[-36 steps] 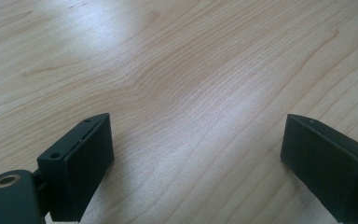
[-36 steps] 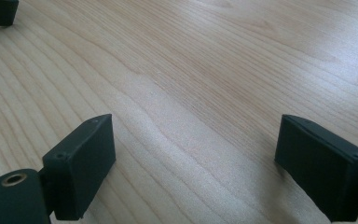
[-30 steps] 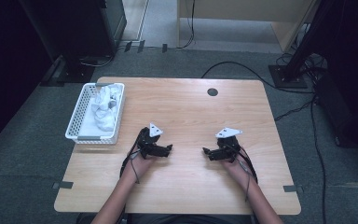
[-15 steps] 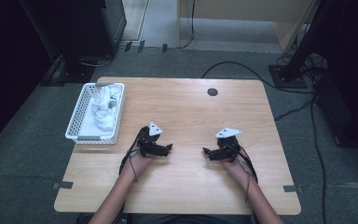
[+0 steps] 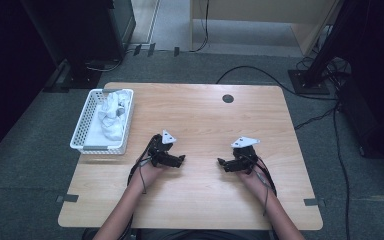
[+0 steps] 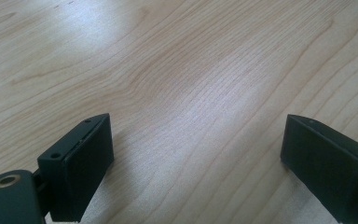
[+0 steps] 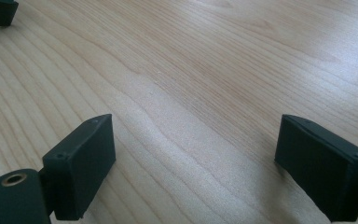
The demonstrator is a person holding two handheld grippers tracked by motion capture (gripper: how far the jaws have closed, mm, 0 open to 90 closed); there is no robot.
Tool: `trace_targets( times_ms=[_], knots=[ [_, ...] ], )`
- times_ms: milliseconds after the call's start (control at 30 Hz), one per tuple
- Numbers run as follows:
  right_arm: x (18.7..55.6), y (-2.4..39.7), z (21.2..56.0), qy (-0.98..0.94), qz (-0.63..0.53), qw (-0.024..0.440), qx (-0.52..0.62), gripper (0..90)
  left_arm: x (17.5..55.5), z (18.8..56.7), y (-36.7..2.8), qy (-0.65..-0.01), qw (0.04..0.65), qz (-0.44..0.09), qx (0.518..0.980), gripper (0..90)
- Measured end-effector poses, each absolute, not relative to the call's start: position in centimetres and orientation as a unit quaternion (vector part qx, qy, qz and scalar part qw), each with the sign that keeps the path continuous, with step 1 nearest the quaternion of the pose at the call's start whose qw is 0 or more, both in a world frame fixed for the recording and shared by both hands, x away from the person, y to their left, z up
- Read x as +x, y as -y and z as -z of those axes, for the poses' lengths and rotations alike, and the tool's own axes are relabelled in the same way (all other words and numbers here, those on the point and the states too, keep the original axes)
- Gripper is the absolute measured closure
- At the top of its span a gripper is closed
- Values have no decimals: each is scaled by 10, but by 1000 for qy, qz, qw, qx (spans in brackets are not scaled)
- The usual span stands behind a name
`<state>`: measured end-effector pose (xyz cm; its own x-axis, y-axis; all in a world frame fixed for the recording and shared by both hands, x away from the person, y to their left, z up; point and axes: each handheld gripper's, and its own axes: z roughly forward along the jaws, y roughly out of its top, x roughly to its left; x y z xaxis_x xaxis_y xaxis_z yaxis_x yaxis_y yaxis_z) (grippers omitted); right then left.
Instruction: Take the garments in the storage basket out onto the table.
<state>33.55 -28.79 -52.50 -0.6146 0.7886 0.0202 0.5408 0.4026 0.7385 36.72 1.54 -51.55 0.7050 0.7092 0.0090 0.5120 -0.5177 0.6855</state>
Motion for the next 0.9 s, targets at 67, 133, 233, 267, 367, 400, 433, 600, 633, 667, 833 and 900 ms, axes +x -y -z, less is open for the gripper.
trace_targets(
  times_ms=[67,133,233,267,367,400,433,600,633,667,833,900],
  knots=[
    [335,288,525,-820,-367,169,405,124,367,514,-16,-359,344,-143,856,97],
    [335,288,525,-820,-367,169,405,124,367,513,-17,-361,345,-138,855,97],
    [335,288,525,-820,-367,169,405,123,367,511,-19,-363,345,-132,855,97],
    [335,288,525,-820,-367,169,405,124,367,511,-19,-364,345,-130,855,97],
    [336,288,525,-820,-367,169,405,124,367,509,-19,-363,344,-131,856,97],
    [335,288,525,-820,-367,169,405,124,367,508,-20,-362,344,-131,857,97],
    [336,288,525,-820,-367,169,405,124,367,507,-20,-361,344,-132,857,97],
    [335,288,525,-820,-367,169,405,124,367,506,-22,-362,341,-134,857,97],
    [335,288,525,-820,-367,169,405,124,366,506,-22,-362,340,-135,857,96],
    [336,288,525,-820,-367,169,405,124,366,506,-22,-362,340,-135,857,96],
    [336,288,525,-820,-367,169,405,123,366,506,-22,-362,336,-134,859,96],
    [336,288,525,-820,-367,169,405,124,366,506,-23,-362,335,-134,860,96]
  ],
)
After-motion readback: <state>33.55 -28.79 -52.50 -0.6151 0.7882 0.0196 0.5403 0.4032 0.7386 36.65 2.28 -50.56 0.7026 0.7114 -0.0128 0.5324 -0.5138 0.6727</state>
